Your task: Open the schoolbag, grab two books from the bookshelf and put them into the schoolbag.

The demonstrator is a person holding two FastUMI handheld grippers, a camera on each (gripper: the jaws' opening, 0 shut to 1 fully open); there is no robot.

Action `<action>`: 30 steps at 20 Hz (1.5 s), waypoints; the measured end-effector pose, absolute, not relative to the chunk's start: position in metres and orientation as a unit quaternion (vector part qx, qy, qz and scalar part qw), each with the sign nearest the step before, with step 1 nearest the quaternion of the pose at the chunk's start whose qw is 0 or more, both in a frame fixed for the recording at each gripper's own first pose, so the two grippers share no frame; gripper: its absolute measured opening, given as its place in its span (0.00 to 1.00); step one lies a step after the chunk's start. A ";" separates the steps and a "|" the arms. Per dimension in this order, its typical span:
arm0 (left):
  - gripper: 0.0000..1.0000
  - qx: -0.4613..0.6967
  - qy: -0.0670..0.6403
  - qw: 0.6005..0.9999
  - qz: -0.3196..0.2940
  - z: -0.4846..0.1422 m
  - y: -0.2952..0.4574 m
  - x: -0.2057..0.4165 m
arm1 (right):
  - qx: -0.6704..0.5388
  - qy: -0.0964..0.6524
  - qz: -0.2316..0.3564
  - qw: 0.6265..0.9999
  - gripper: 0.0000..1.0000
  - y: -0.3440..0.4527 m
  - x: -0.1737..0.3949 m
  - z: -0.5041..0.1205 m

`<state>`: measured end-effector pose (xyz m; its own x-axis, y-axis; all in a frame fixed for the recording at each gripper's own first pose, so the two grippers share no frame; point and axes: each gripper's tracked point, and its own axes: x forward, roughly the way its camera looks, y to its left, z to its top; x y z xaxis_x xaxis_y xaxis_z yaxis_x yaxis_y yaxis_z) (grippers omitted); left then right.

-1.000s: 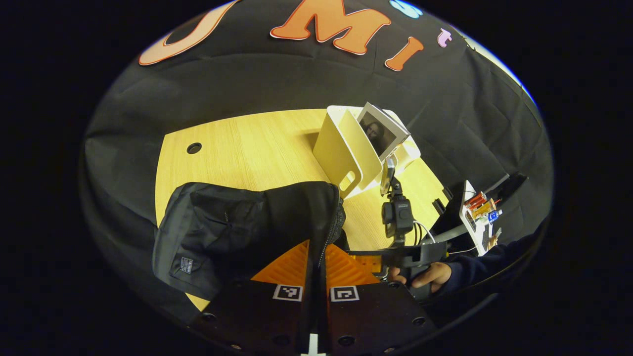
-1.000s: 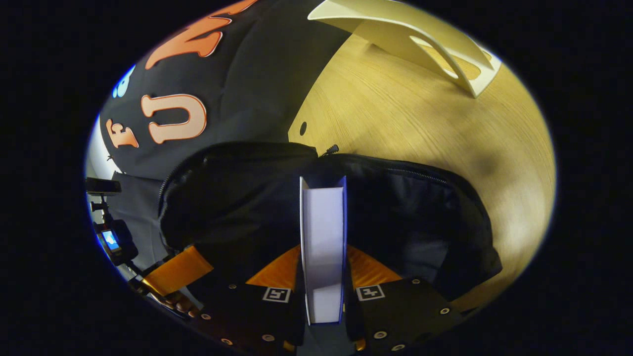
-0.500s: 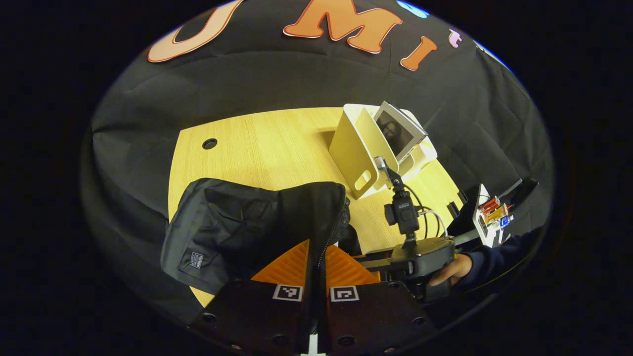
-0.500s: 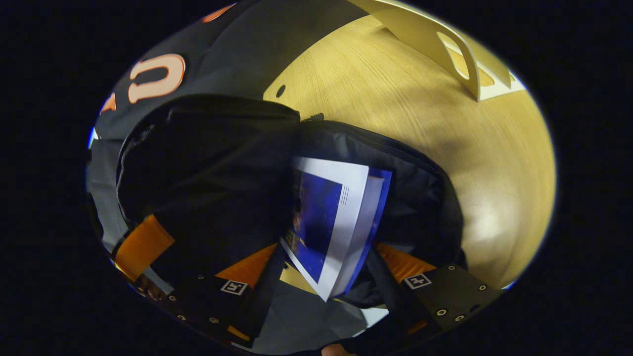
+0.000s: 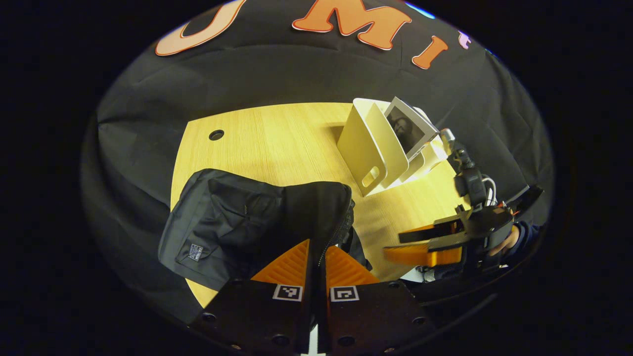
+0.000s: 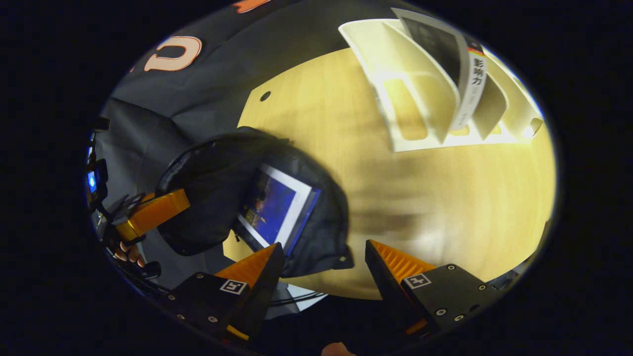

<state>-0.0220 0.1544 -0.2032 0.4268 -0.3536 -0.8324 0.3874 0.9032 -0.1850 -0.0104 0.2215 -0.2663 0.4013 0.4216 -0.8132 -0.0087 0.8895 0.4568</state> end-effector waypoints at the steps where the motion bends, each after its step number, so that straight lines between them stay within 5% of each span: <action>1: 0.06 0.019 0.490 0.843 -0.219 -0.204 0.154 -0.022 | 0.180 0.531 0.122 0.819 0.98 0.205 -0.010 -0.263; 14: 0.07 0.010 0.512 0.834 -0.204 -0.219 0.138 -0.019 | 0.018 0.547 0.032 0.836 0.99 0.038 0.040 -0.187; 22: 0.07 -0.006 0.522 0.833 -0.183 -0.224 0.137 -0.017 | -0.024 0.525 0.049 0.849 0.99 0.019 0.129 -0.130; 30: 0.07 -0.016 0.530 0.834 -0.155 -0.225 0.139 -0.015 | -0.031 0.551 0.057 0.832 0.99 0.016 0.198 -0.136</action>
<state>-0.0150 0.1388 -0.2252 0.3903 -0.2758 -0.8784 0.2424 0.9512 -0.1909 0.1981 0.0163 -0.1357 0.3864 0.0594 -0.9204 -0.1287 0.9916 0.0100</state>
